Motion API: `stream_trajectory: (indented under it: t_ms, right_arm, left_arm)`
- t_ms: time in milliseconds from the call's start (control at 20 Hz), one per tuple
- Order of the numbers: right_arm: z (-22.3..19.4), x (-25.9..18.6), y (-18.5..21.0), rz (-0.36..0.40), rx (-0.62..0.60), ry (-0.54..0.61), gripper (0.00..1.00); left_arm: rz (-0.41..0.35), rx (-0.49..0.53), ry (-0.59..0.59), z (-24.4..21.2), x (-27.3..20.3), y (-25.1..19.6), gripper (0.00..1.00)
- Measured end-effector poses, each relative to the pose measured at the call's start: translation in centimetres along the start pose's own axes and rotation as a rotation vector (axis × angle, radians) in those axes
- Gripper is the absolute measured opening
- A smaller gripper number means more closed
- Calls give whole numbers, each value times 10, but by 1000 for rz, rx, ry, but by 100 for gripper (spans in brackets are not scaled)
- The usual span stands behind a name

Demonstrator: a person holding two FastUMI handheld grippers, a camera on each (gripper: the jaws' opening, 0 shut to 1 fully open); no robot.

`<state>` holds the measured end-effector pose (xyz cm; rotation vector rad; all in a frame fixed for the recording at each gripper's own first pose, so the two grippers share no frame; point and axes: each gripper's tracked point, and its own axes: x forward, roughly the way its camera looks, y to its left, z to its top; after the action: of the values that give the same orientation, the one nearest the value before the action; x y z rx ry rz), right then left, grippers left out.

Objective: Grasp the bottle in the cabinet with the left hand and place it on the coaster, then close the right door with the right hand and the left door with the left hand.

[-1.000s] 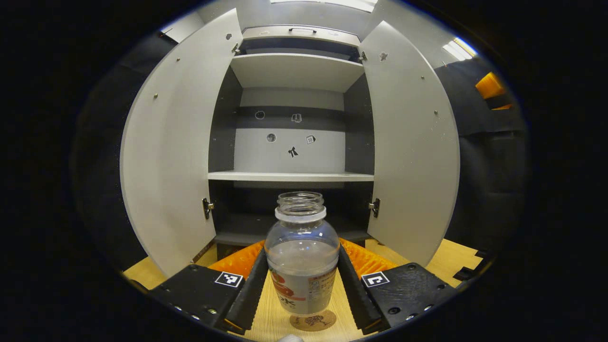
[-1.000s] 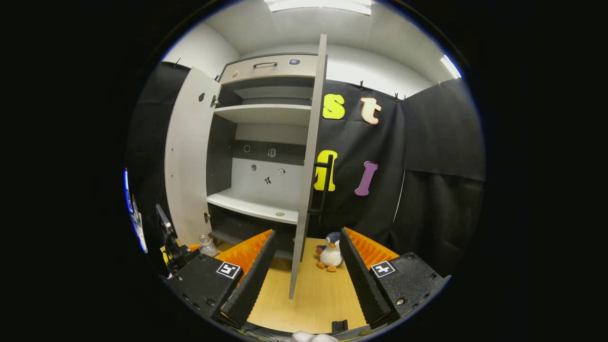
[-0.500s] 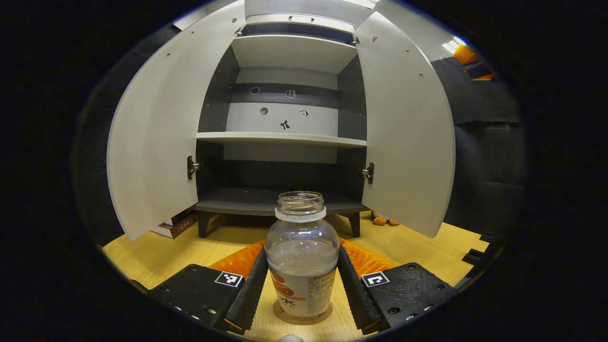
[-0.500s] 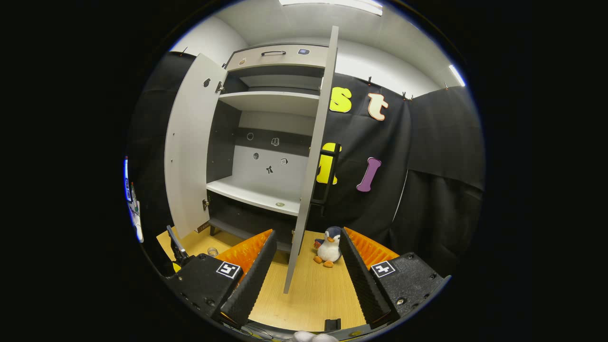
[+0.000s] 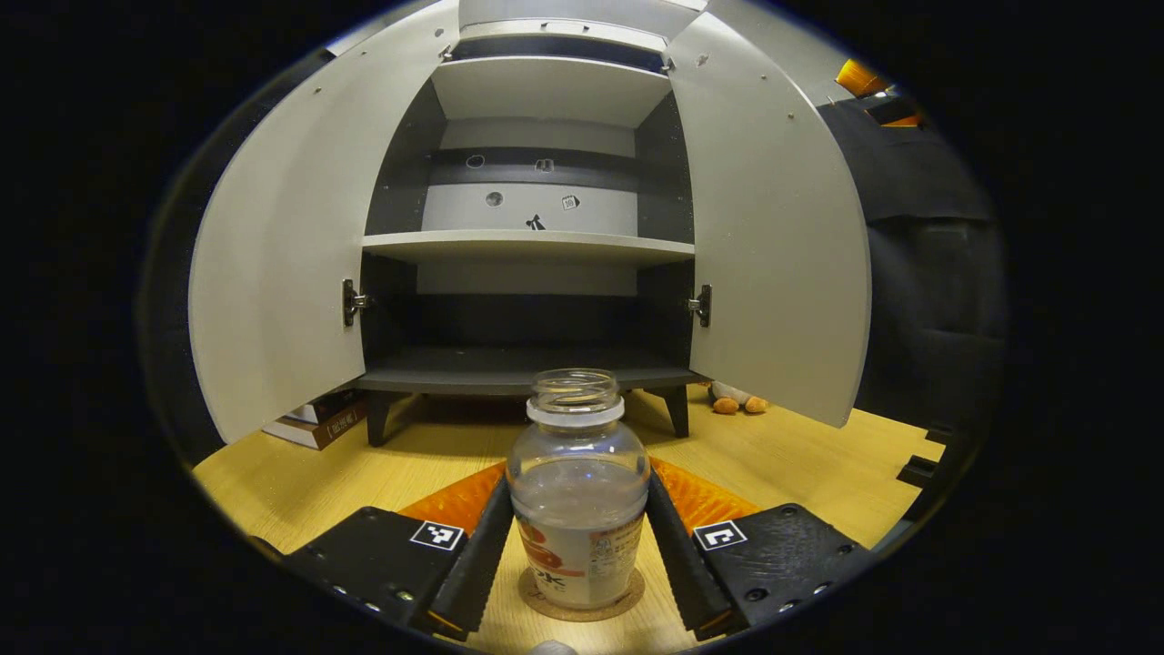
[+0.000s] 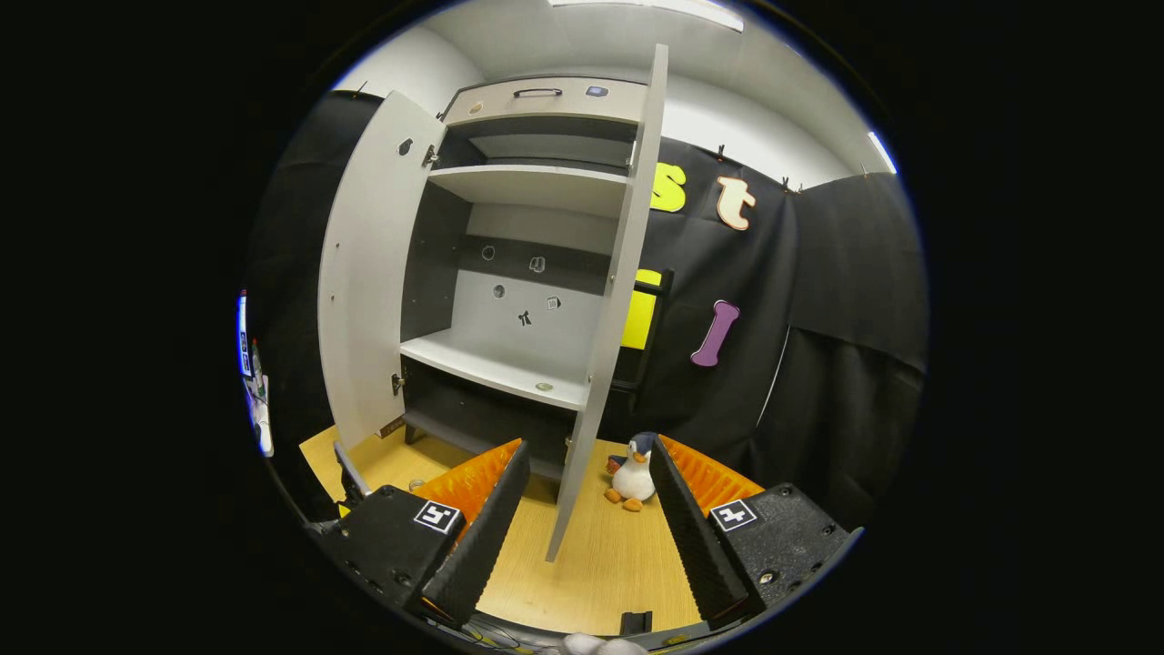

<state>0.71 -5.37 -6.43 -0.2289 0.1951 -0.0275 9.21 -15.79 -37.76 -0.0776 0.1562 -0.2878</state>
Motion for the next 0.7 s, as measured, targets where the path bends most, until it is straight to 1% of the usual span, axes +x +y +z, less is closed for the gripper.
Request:
stream_trajectory:
  t_ms: [50,100,200,250,350,550,700]
  right_arm:
    - [-1,0,0,-1,0,3,82]
    - [-1,-1,1,0,1,4,82]
    - [-2,-2,2,0,4,4,82]
    - [-2,-2,2,0,5,5,82]
    - [1,-4,2,-3,10,-2,82]
    - [4,-9,2,-7,19,-15,82]
    - [8,-13,2,-14,27,-30,82]
  left_arm:
    - [3,2,5,-1,0,0,82]
    - [2,5,10,-1,0,0,79]
    - [1,26,7,2,-2,0,79]
    - [0,38,3,5,-2,0,87]
    - [-4,51,-6,11,-1,1,95]
    - [-3,56,-19,27,-3,1,96]
    - [-10,62,-57,55,-5,-3,96]
